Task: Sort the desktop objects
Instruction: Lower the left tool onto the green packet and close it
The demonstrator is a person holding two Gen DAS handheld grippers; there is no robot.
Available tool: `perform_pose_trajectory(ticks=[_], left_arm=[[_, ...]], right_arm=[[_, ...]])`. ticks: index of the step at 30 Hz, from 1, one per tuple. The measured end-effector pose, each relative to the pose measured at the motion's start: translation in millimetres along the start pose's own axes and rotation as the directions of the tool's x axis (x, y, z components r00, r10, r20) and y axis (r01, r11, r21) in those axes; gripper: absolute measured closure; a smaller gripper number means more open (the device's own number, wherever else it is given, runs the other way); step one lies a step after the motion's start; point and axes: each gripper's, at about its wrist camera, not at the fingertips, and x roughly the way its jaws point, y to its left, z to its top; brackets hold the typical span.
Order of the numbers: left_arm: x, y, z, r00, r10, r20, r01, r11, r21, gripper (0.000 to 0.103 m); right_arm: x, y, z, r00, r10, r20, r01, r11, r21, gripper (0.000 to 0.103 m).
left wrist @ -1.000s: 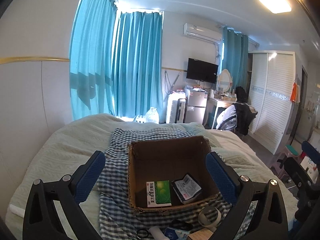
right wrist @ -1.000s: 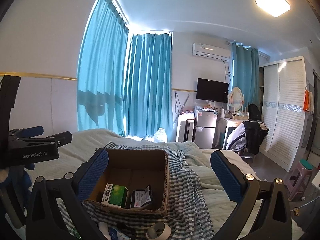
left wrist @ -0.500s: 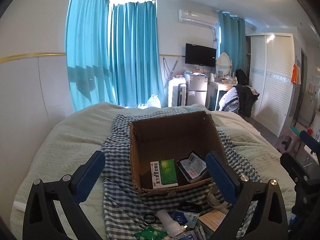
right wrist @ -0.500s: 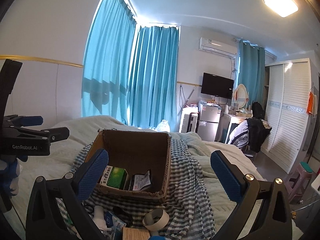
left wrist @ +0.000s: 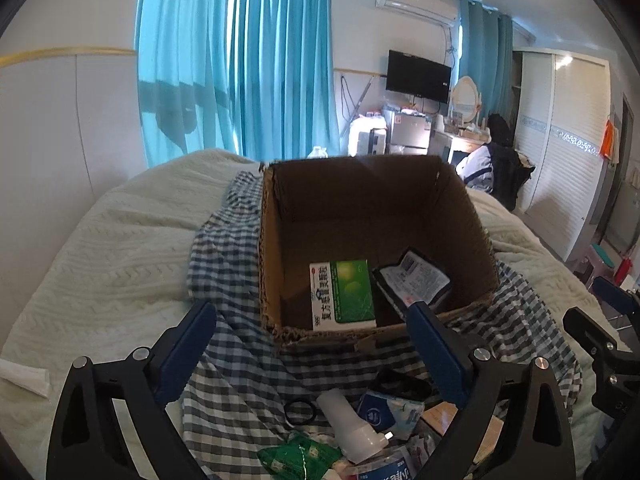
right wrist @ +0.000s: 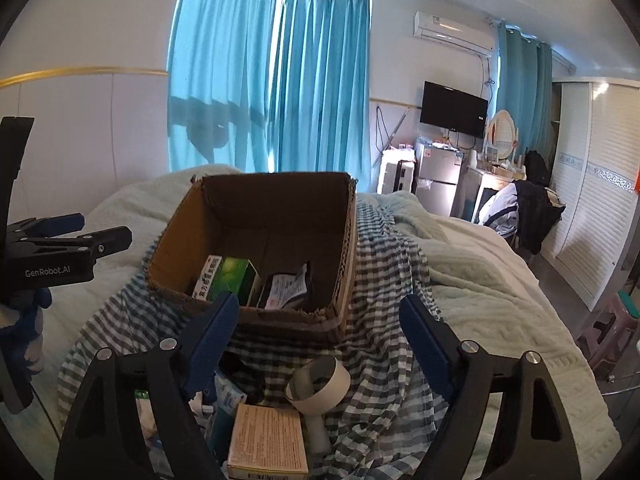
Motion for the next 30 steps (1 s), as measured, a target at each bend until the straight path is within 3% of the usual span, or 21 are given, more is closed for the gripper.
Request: perform_pose_trajectory(ticks=[7, 12, 20, 22, 27, 28, 30], left_arm=[[31, 18, -43, 0.988, 0.029, -0.149, -0.032, 0.999, -0.017, 0.006], [33, 20, -64, 0.98, 0.034, -0.198, -0.038, 0.999, -0.015, 0.006], [50, 16, -93, 0.954, 0.032, -0.298, -0.019, 0.999, 0.046, 0.009], [55, 18, -100, 0.946, 0.038, -0.323, -0.022, 0.998, 0.053, 0.015], [65, 17, -111, 0.93, 0.029, -0.366, 0.003, 0.996, 0.086, 0.02], [66, 16, -114, 0.928, -0.021, -0.371, 0.077, 0.987, 0.138, 0.02], [70, 14, -120, 0.921, -0.016, -0.388, 0.083, 0.984, 0.156, 0.02]], right_arm=[[37, 0, -19, 0.996, -0.002, -0.088, 0.001, 1.0, -0.003, 0.022], [63, -3, -32, 0.986, -0.001, -0.167, 0.002, 1.0, 0.002, 0.033], [93, -4, -52, 0.97, 0.0, -0.244, 0.002, 1.0, 0.009, 0.033], [101, -6, -57, 0.963, -0.003, -0.269, 0.006, 1.0, 0.011, 0.033], [123, -8, -69, 0.942, -0.002, -0.335, 0.009, 1.0, 0.022, 0.036], [128, -8, -71, 0.938, -0.005, -0.347, 0.013, 1.0, 0.022, 0.036], [136, -10, -75, 0.927, -0.004, -0.374, 0.015, 0.999, 0.028, 0.036]])
